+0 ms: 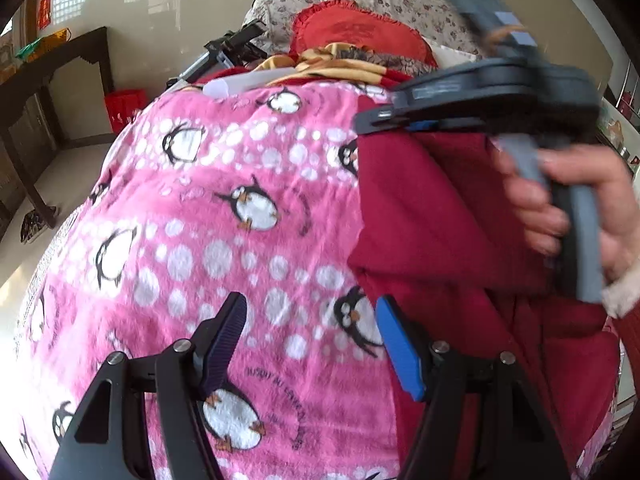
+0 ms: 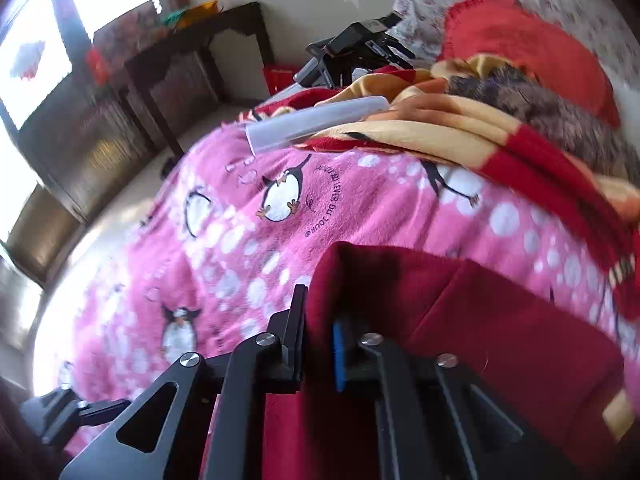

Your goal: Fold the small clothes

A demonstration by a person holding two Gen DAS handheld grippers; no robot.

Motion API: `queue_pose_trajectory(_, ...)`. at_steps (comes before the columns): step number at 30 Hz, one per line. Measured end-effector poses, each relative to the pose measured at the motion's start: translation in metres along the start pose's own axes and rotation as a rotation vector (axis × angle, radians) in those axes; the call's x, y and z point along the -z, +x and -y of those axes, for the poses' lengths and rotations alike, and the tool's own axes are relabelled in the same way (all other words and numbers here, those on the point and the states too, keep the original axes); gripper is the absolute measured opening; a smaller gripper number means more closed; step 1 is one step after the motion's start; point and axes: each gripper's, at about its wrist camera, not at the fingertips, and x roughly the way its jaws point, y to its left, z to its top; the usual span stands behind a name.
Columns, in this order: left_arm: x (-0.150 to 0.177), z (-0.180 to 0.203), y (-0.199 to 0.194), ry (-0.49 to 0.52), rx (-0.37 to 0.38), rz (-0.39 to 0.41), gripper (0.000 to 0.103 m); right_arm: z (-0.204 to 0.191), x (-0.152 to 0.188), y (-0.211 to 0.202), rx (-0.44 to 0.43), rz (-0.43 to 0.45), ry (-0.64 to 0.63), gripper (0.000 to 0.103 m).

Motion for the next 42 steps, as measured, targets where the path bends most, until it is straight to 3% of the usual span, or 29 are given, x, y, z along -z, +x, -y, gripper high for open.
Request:
queue_pose_trajectory(2, -0.006, 0.007, -0.001, 0.012, 0.004, 0.014, 0.071, 0.004, 0.008, -0.027, -0.004, 0.026, 0.005, 0.0)
queue_pose_trajectory(6, -0.019, 0.024, 0.006, 0.042, -0.009, 0.021, 0.071, 0.033, 0.043, -0.101, 0.164, 0.082, -0.035, 0.005)
queue_pose_trajectory(13, -0.03, 0.035, 0.044, 0.046, -0.052, -0.046, 0.071, 0.132, 0.127, -0.191, 0.44, 0.065, 0.185, 0.011)
queue_pose_trajectory(17, -0.025, 0.039, 0.057, 0.052, -0.084, -0.074, 0.074, 0.175, 0.166, -0.205, 0.526, 0.029, 0.339, 0.012)
queue_pose_trajectory(20, -0.023, 0.044, 0.057, 0.069, -0.112, -0.07, 0.075, 0.188, 0.184, -0.196, 0.498, 0.008, 0.405, 0.012)
queue_pose_trajectory(22, -0.022, 0.047, 0.058, 0.077, -0.122, -0.07, 0.075, 0.185, 0.189, -0.195, 0.504, 0.027, 0.397, 0.011)
queue_pose_trajectory(24, -0.022, 0.049, 0.061, 0.089, -0.126, -0.078, 0.077, 0.176, 0.186, -0.199, 0.562, 0.062, 0.339, 0.0)
queue_pose_trajectory(27, -0.02, 0.048, 0.058, 0.089, -0.125, -0.086, 0.078, 0.179, 0.185, -0.197, 0.627, 0.07, 0.32, 0.0)
queue_pose_trajectory(31, -0.014, 0.046, 0.039, 0.088, -0.089, -0.09, 0.078, 0.17, 0.186, -0.203, 0.624, 0.074, 0.32, 0.0)
queue_pose_trajectory(34, 0.0, 0.042, 0.019, 0.098, -0.063, -0.088, 0.078, 0.155, 0.196, -0.23, 0.487, 0.104, 0.344, 0.0)
queue_pose_trajectory(36, 0.011, 0.041, 0.008, 0.097, -0.036, -0.107, 0.078, 0.143, 0.21, -0.251, 0.41, 0.114, 0.371, 0.008)
queue_pose_trajectory(42, 0.053, 0.043, -0.023, 0.068, 0.036, -0.175, 0.078, 0.112, 0.272, -0.273, 0.291, 0.027, 0.389, 0.017)
